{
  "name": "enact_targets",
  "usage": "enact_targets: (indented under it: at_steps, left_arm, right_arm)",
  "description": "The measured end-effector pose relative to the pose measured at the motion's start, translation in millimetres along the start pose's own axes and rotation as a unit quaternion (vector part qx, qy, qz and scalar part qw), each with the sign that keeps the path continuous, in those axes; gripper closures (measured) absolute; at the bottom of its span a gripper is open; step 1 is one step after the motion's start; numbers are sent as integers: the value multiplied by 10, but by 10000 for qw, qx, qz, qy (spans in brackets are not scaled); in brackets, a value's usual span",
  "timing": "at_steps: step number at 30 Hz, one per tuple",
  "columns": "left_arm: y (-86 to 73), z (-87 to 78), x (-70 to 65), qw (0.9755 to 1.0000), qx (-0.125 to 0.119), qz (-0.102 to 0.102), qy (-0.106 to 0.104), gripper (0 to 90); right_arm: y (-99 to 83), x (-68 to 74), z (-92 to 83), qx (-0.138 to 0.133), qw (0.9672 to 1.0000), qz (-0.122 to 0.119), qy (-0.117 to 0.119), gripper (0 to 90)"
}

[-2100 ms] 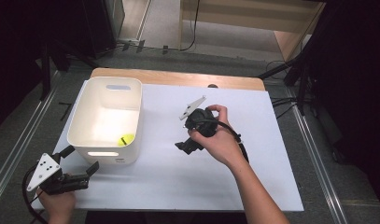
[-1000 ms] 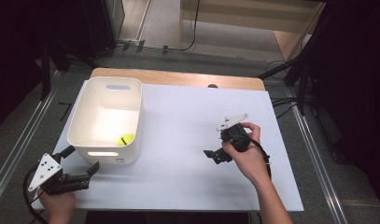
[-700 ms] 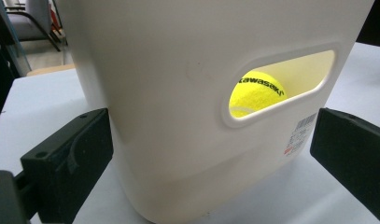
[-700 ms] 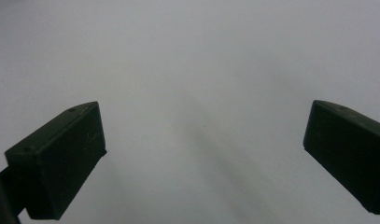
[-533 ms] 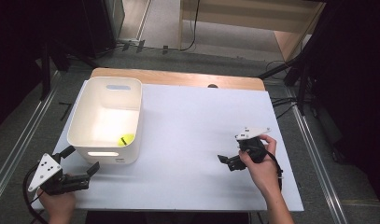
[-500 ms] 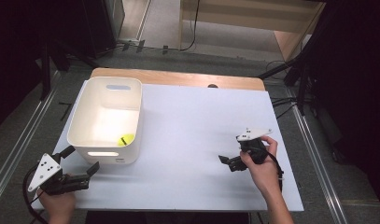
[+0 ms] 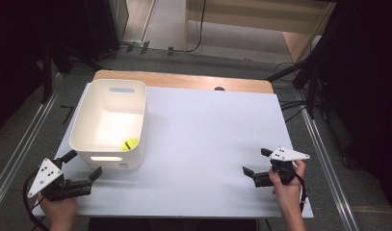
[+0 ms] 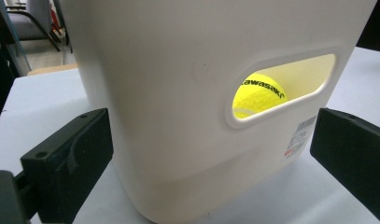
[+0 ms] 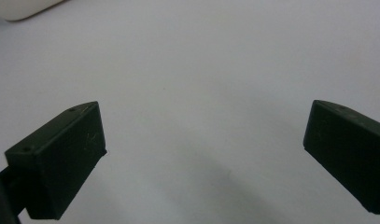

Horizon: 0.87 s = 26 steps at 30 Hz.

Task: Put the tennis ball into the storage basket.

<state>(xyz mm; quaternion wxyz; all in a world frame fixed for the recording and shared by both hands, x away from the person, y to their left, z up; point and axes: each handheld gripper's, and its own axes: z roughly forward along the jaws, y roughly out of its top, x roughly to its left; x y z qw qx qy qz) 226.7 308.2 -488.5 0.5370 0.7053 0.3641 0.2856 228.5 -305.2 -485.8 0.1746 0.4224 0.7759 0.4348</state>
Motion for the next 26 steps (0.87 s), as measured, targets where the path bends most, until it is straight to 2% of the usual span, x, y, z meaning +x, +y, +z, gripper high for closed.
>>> enact_targets:
  at_steps: [8, 13, 21, 26]
  left_arm:
    - [-1, -2, 6, 10000, -12, -49, -15, 0]
    - [-1, -6, 12, 10000, -13, -58, -66, 0]
    - [-3, -9, 8, 10000, -10, -42, -45, 0]
    - [-6, -16, 6, 10000, -38, -55, -18, 0]
  right_arm:
    - [-216, -47, -147, -461, 9989, 16, -22, 0]
    - [-384, -110, -246, -903, 9955, 263, -146, 0]
    - [-526, -182, -353, -1195, 9915, 455, -245, 0]
    - [-588, -219, -362, -1221, 9905, 575, -279, 0]
